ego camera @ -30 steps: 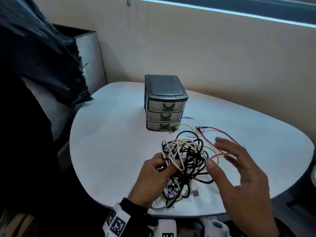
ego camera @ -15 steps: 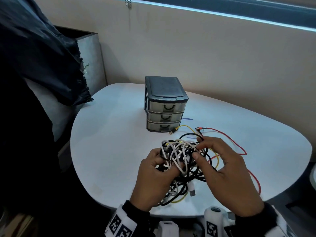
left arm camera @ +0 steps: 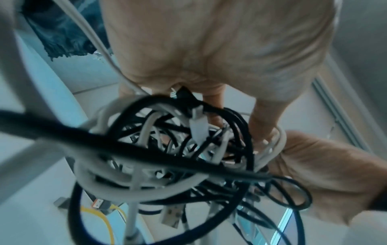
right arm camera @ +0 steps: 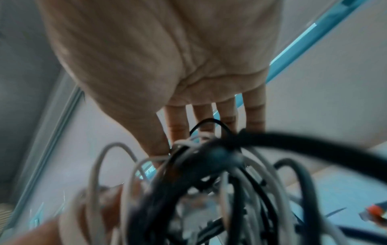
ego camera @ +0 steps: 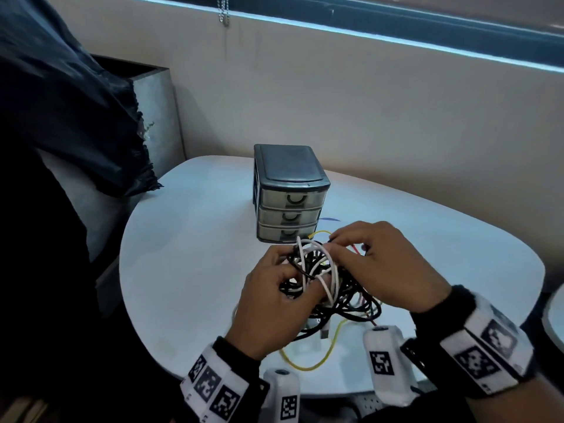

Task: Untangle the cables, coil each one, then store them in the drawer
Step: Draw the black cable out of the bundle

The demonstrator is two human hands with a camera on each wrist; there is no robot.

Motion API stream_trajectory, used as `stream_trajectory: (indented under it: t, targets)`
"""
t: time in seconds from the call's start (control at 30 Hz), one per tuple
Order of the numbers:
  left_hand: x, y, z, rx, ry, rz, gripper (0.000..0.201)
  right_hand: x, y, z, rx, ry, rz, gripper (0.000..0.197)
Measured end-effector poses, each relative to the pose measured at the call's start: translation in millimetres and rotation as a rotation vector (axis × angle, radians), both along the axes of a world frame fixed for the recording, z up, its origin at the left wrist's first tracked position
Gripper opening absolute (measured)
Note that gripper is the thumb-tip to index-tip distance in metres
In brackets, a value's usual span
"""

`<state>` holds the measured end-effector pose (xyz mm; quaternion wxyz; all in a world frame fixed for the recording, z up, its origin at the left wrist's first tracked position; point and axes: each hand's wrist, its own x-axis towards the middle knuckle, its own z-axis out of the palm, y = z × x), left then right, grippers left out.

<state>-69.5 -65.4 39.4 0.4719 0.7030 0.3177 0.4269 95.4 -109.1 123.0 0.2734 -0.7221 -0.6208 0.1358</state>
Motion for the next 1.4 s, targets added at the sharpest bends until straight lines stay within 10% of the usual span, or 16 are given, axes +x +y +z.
stream_trajectory:
  t: [0.23,0.53,0.67,0.77,0.9,1.1,1.23,1.4]
  targets:
    - [-8,14,-5,0.304,0.242,0.098,0.024,-4,-4,15,0.124,0.18,0.055,0.007]
    - [-8,14,-8,0.486,0.369,0.229,0.021,1,4,11,-0.113,-0.062,0.122,0.01]
    - [-13,19,-9,0.361,0.246,0.507,0.05,-3,6,4,0.026,0.088,0.002,0.018]
    - [-15,6,-2,-0.239,-0.093,0.574,0.09,-10,4,3,0.069,0.264,-0.047,0.016]
    - [-16,-6,9,-1.269,-0.502,-0.154,0.076,-29,-1,-1,0.119,0.46,-0.006,0.012]
    - [-9,7,-7,-1.248,-0.795,-0.302,0.079,-29,-5,-7,0.311,0.391,-0.055,0.016]
    - [-7,16,-4,-1.161,-0.804,-0.233,0.042,-29,-9,2,0.278,0.788,0.025,0.015]
    - [-16,28,-7,-1.176,-0.737,-0.189,0.043,-25,-7,9,0.233,0.844,0.039,0.015]
